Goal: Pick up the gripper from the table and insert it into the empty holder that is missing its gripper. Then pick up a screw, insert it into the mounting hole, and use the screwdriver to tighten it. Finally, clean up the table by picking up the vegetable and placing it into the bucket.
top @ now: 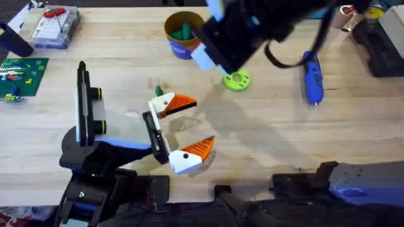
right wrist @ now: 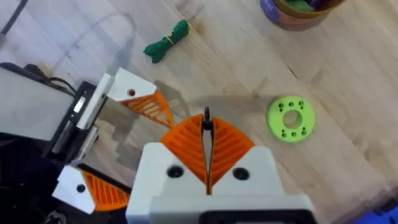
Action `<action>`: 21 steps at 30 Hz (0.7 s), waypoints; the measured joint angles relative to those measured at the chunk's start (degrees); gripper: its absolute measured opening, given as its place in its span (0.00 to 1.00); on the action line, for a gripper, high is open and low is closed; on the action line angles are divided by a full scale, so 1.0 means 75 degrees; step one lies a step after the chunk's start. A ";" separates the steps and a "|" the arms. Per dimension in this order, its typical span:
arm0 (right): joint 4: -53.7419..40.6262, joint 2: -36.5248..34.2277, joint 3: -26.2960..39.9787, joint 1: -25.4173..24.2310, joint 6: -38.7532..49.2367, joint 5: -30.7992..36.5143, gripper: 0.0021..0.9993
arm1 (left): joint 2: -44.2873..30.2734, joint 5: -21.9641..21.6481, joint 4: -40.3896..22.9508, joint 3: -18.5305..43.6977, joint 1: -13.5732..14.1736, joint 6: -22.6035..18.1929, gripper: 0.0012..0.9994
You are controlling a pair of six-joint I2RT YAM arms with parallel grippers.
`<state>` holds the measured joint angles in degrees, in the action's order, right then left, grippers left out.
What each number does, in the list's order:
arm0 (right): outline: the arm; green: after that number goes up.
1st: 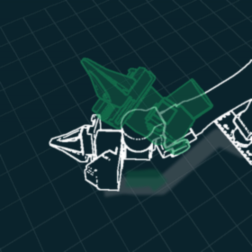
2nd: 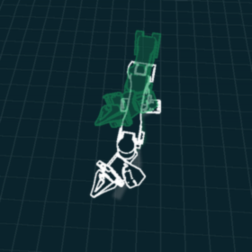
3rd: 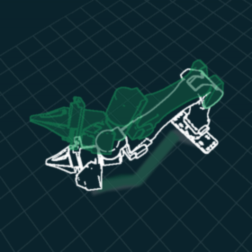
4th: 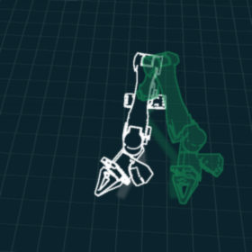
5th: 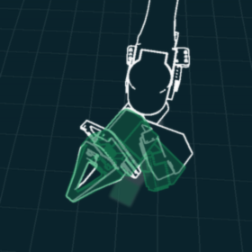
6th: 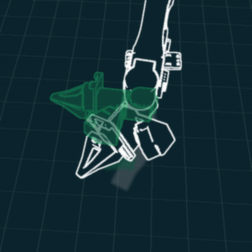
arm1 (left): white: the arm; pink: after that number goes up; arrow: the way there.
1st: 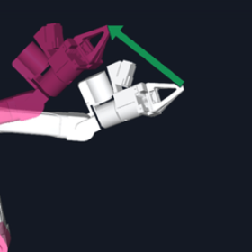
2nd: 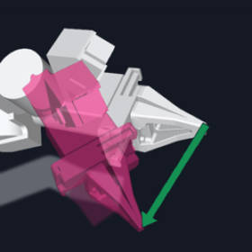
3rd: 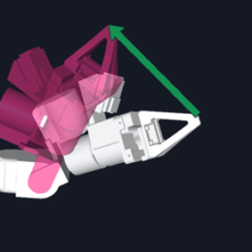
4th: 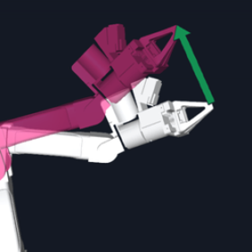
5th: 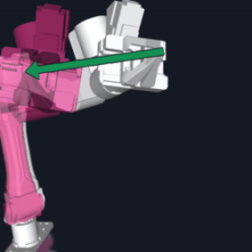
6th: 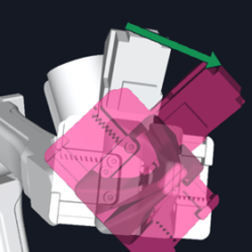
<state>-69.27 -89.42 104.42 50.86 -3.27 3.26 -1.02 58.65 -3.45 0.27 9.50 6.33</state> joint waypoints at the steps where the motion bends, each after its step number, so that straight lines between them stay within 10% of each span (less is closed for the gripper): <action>1: -0.0069 -0.0172 0.0218 0.0032 0.0029 0.0000 0.01 | 0.0000 0.0000 0.0001 0.0000 0.0000 0.0000 0.99; 21: -0.0687 -0.1557 0.1471 0.1594 0.1518 0.0017 0.00 | 0.0000 0.0000 -0.0005 0.0000 0.0000 0.0000 0.99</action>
